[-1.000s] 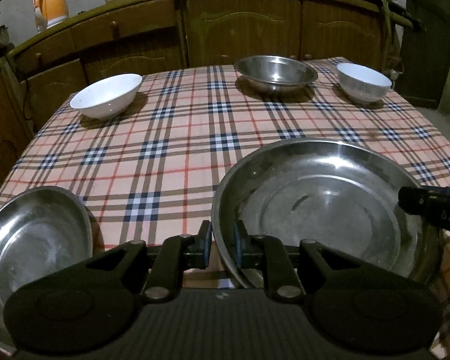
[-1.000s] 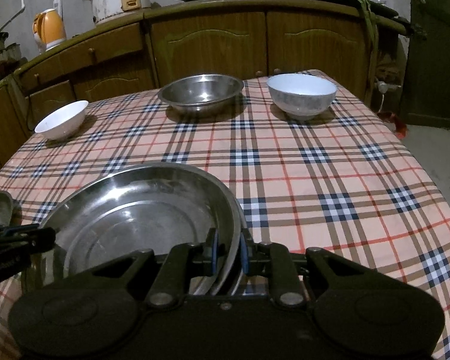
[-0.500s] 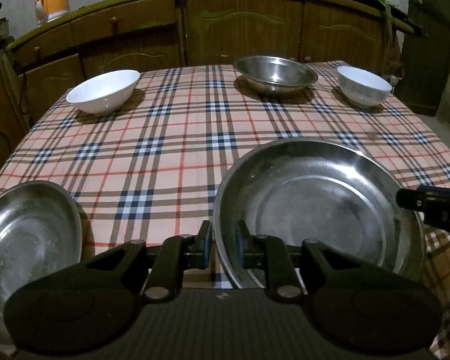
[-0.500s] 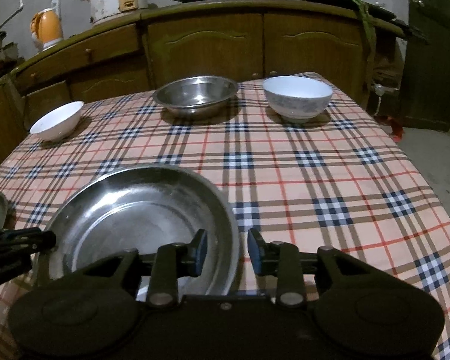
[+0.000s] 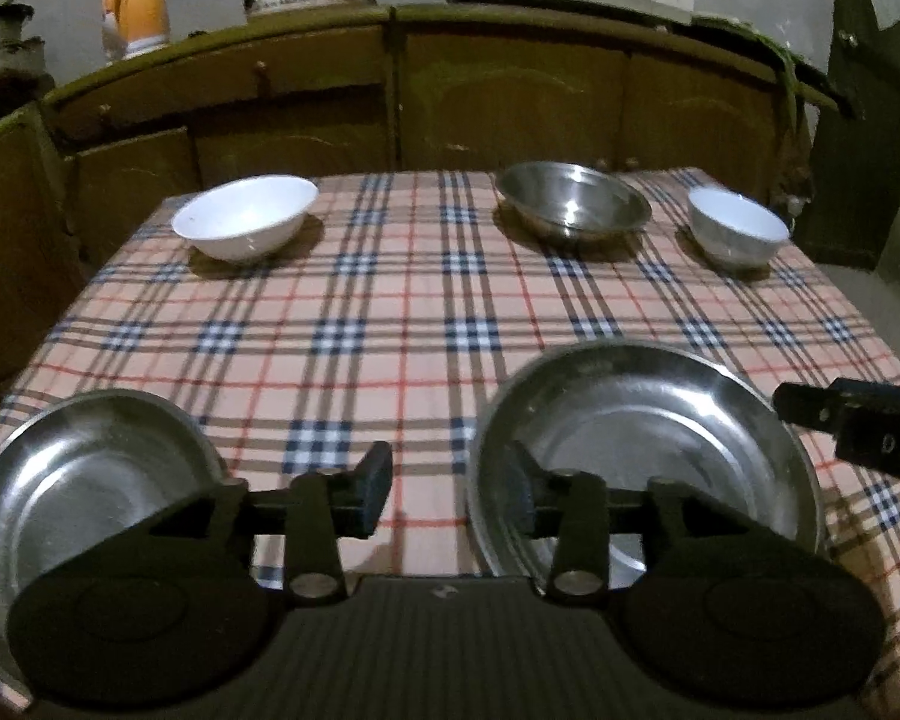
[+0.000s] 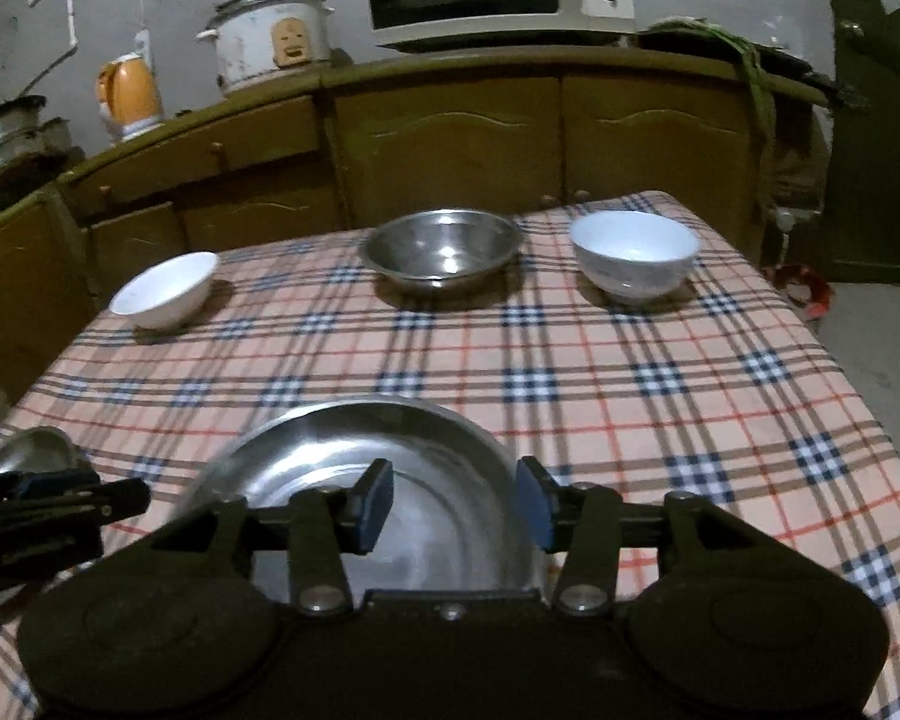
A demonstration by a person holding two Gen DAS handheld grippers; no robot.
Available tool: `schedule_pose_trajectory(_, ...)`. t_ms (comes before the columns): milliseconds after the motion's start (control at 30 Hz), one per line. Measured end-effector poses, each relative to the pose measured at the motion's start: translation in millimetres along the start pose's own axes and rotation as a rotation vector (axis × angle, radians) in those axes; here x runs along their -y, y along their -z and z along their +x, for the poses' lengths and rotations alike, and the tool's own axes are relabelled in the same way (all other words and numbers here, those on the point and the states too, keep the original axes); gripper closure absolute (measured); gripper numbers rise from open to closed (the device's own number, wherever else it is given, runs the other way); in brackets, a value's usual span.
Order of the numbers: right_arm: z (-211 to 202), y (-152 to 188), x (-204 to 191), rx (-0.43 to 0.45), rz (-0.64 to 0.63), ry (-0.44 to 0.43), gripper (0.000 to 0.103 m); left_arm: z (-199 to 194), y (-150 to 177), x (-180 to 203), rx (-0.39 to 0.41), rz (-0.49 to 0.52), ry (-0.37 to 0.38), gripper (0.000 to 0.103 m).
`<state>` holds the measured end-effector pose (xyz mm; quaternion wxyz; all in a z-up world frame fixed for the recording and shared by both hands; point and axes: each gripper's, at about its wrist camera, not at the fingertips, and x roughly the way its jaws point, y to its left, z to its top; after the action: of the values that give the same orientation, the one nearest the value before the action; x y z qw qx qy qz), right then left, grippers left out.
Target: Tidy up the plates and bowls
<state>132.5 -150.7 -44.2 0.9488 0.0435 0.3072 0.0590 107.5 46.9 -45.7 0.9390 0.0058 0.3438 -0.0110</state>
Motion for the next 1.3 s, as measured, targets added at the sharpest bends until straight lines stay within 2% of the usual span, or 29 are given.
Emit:
schedule_pose_trajectory(167, 1, -4, -21, -0.005, -0.021, -0.041, 0.043, -9, -3, -16, 0.008, -0.026, -0.023, 0.052)
schedule_pose_trajectory(400, 5, -4, -59, -0.02, -0.065, -0.106, 0.043, -18, -1, -40, 0.011, -0.039, -0.059, 0.052)
schedule_pose_trajectory(733, 16, -3, -117, -0.045, -0.139, -0.185, 0.042, -26, 5, -82, 0.029, -0.109, -0.113, 0.051)
schedule_pose_trajectory(833, 23, -1, -138, -0.061, -0.166, -0.219, 0.042, -31, 9, -102, 0.037, -0.141, -0.157, 0.05)
schedule_pose_trajectory(967, 35, 4, -165, -0.093, -0.197, -0.265, 0.041, -33, 17, -144, 0.024, -0.216, -0.262, 0.041)
schedule_pose_trajectory(1100, 45, 8, -190, -0.128, -0.217, -0.314, 0.041, -30, 24, -190, -0.018, -0.298, -0.382, 0.037)
schedule_pose_trajectory(1300, 68, 14, -222, -0.194, -0.226, -0.363, 0.041, -16, 31, -235, -0.101, -0.385, -0.444, 0.035)
